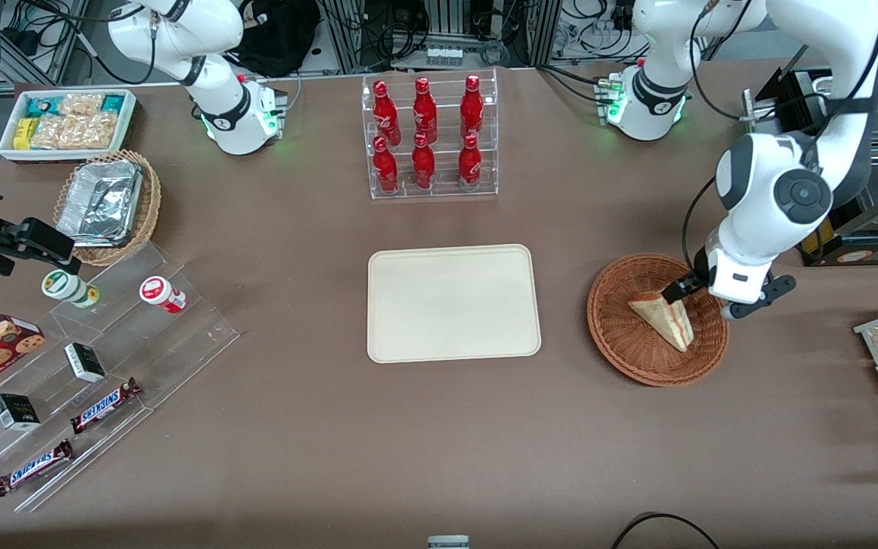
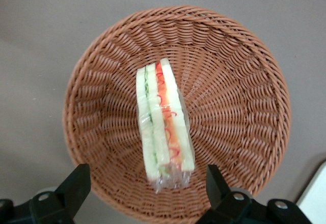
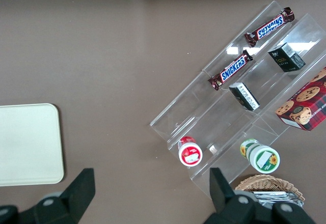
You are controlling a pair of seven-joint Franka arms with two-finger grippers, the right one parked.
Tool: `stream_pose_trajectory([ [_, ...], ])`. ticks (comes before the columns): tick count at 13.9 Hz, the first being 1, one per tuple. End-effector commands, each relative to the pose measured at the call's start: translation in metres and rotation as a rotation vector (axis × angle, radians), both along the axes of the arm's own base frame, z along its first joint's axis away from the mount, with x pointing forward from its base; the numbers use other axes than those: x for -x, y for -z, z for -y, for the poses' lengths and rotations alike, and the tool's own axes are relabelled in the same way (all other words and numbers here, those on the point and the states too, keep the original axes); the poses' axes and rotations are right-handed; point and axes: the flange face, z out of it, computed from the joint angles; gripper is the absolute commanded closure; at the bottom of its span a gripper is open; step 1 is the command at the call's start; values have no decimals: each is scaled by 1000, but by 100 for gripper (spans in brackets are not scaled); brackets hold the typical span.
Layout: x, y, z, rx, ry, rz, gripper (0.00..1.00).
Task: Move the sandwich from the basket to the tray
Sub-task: 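Lower the left gripper over the sandwich wedge in the wicker basket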
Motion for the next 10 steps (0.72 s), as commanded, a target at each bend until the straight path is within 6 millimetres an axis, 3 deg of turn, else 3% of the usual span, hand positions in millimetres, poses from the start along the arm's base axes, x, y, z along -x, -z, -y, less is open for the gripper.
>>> stream_pose_trajectory([
  [1, -8, 27, 4, 5, -33, 17, 0],
  [9, -9, 58, 14, 20, -42, 12, 1],
  [10, -8, 62, 14, 18, -40, 3, 9],
])
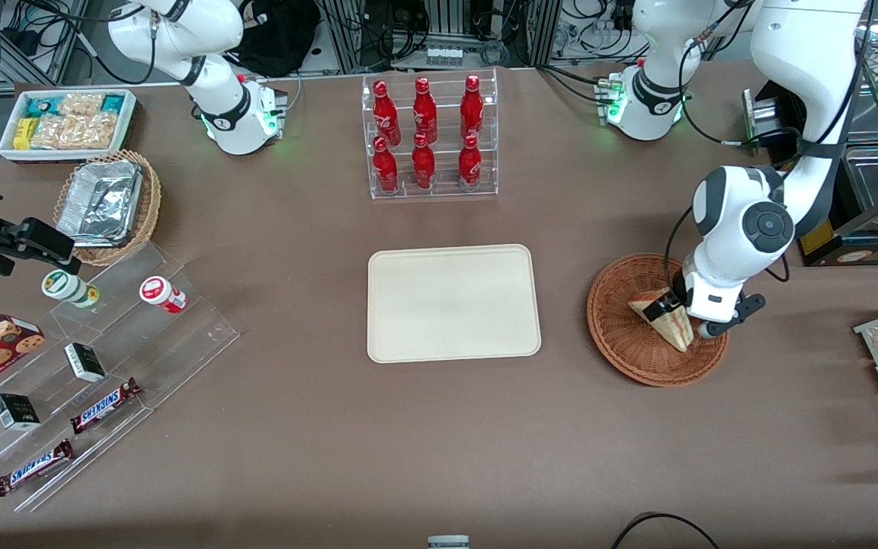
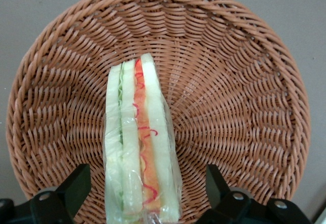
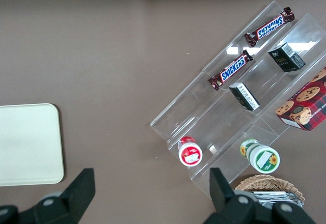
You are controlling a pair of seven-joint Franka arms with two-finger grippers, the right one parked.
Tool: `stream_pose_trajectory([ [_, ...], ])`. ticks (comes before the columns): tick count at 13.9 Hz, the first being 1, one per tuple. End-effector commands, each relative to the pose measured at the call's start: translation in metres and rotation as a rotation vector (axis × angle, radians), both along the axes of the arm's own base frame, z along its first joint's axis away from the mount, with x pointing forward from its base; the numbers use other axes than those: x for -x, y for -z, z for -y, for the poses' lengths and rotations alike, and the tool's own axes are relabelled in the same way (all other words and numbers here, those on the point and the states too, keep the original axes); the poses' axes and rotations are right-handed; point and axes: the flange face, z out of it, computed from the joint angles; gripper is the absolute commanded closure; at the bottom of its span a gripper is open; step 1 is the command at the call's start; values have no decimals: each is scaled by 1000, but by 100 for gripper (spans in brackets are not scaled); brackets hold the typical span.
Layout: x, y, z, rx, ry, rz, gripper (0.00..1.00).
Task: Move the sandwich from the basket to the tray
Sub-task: 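Close the left gripper on the sandwich wedge and lift it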
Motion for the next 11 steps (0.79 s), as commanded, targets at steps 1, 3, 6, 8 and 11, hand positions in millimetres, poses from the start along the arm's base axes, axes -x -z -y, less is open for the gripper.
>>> stream_pose_trajectory([
  [1, 0, 8, 3, -6, -4, -4, 32],
  [3, 0, 6, 2, -7, 1, -8, 80],
  [6, -4, -13, 2, -15, 6, -4, 94],
  [8, -14, -54, 2, -34, 2, -56, 94],
  [11, -27, -124, 24, -51, 37, -113, 93],
])
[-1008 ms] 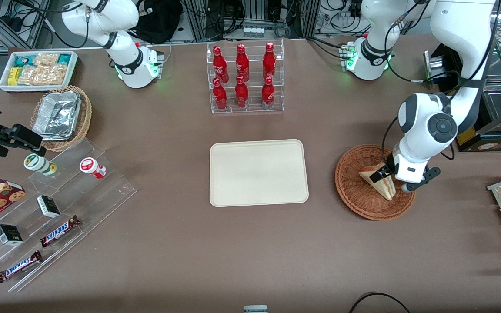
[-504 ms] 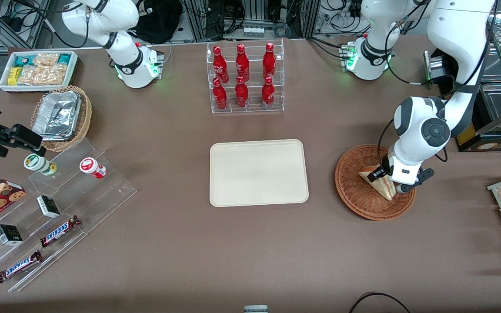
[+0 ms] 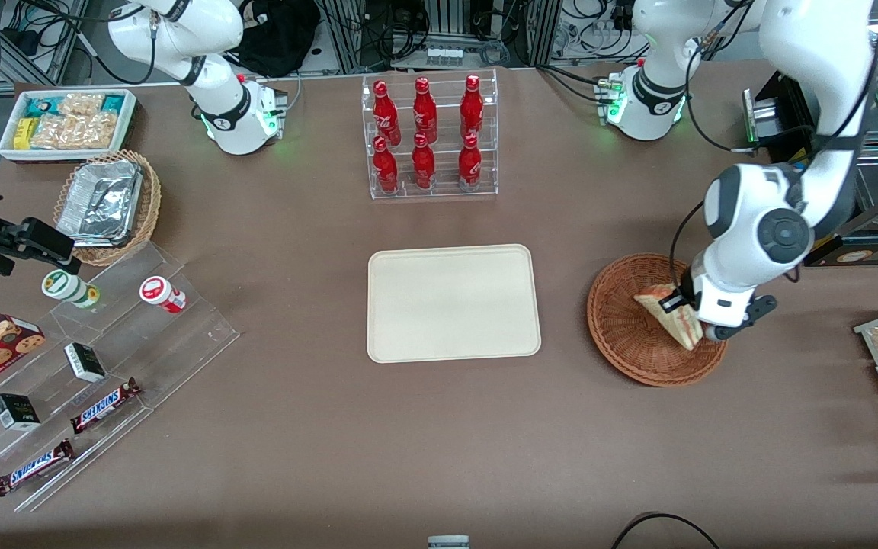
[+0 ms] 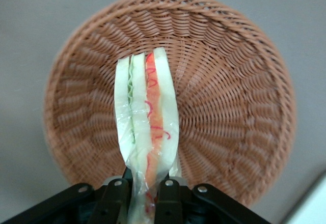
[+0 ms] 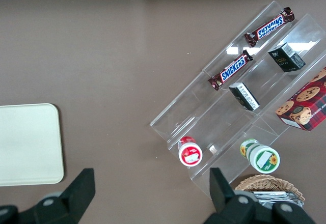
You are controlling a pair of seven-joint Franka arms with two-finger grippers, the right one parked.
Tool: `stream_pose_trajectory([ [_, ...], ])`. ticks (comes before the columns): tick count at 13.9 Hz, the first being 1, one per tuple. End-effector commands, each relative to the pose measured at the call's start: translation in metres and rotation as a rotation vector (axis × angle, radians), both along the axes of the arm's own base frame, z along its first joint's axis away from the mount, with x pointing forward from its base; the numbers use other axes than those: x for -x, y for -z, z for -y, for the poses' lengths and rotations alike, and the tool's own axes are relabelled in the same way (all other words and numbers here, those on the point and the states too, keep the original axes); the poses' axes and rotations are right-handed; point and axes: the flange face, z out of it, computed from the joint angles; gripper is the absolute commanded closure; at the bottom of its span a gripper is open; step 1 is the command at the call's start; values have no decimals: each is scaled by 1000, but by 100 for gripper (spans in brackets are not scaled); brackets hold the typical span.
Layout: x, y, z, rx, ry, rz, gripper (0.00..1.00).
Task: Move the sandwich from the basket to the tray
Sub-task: 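Carry the held sandwich with the left gripper over the cream tray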
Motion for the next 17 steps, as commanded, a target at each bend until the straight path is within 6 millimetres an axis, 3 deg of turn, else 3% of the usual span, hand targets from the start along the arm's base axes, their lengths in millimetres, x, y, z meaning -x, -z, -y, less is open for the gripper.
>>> stream_pose_trajectory([
  [1, -9, -70, 34, -33, 77, -15, 93],
  [4, -11, -116, 99, -40, 218, -45, 92],
  [7, 4, -133, 161, -8, 314, -30, 93],
  [10, 22, -112, 217, 32, 411, -66, 92],
  [12, 38, -98, 265, 33, 500, -76, 92],
  [17, 42, -43, 349, 47, 634, -61, 89],
])
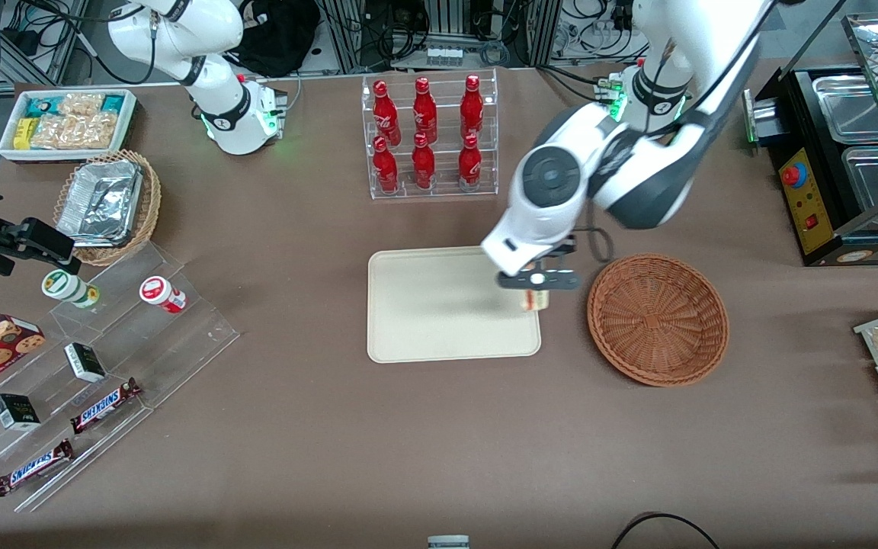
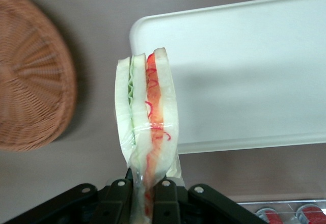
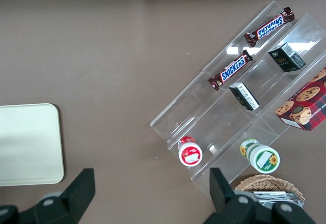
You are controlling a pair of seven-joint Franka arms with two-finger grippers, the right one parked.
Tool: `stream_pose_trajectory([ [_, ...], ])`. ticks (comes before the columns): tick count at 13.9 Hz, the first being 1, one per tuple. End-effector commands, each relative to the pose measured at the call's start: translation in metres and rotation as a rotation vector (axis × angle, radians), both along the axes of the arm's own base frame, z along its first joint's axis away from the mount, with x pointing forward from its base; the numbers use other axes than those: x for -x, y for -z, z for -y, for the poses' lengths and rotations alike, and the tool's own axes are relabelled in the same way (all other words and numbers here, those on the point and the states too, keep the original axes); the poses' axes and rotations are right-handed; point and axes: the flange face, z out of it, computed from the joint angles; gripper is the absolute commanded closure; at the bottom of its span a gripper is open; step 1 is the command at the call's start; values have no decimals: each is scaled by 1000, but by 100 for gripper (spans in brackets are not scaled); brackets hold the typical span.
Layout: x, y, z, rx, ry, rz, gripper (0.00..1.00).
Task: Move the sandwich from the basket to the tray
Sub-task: 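Carry the held sandwich with the left gripper over the cream tray, then lower the sandwich onto the tray and open the left gripper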
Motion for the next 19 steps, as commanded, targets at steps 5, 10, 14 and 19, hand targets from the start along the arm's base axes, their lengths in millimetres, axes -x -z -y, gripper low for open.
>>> stream_pose_trajectory([
  [5, 8, 70, 84, 51, -20, 113, 88],
  [10, -4, 122, 109, 52, -71, 159, 89],
  [14, 3, 135, 116, 43, -54, 152, 81],
  [19, 3, 140, 114, 34, -57, 142, 4],
])
